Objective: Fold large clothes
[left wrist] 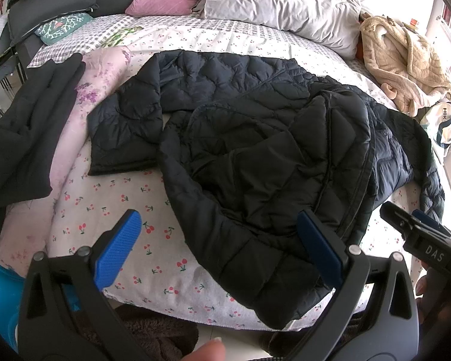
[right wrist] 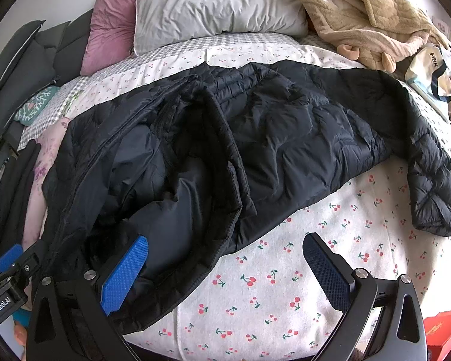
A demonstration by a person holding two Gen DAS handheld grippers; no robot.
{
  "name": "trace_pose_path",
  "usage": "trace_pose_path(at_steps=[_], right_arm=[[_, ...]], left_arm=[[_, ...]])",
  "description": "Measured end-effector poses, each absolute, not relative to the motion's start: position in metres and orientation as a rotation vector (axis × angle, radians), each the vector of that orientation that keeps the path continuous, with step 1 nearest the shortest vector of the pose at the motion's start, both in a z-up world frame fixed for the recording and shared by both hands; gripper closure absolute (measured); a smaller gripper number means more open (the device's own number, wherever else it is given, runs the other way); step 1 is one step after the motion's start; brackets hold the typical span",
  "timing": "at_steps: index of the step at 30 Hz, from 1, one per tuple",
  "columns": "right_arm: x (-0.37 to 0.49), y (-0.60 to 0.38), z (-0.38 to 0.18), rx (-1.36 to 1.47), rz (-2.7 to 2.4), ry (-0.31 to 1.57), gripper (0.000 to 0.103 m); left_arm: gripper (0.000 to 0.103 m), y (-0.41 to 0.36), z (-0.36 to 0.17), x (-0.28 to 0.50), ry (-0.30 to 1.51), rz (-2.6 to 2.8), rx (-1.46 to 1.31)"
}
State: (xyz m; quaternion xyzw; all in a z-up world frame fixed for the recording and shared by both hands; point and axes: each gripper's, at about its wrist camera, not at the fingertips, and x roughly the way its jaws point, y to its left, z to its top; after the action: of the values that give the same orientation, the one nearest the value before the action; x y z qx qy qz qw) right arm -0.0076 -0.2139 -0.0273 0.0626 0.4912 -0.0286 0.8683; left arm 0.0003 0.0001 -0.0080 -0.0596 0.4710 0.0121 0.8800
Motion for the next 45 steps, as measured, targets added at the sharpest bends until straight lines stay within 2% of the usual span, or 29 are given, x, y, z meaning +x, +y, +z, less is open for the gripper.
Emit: trace_pose_path(at_steps=[42, 45], right_arm=[[-0.01, -0.217, -0.022, 0.113, -0.047, 1.023, 0.0], [-0.009, -0.223, -0.018, 0.125, -0.04, 1.013, 0.0]], left_arm=[[0.0, 0.003, -0.005, 0.002, 0.98, 0.028, -0.098], [0.0, 0.006, 0.004, 0.001, 0.928, 0.024, -0.085]])
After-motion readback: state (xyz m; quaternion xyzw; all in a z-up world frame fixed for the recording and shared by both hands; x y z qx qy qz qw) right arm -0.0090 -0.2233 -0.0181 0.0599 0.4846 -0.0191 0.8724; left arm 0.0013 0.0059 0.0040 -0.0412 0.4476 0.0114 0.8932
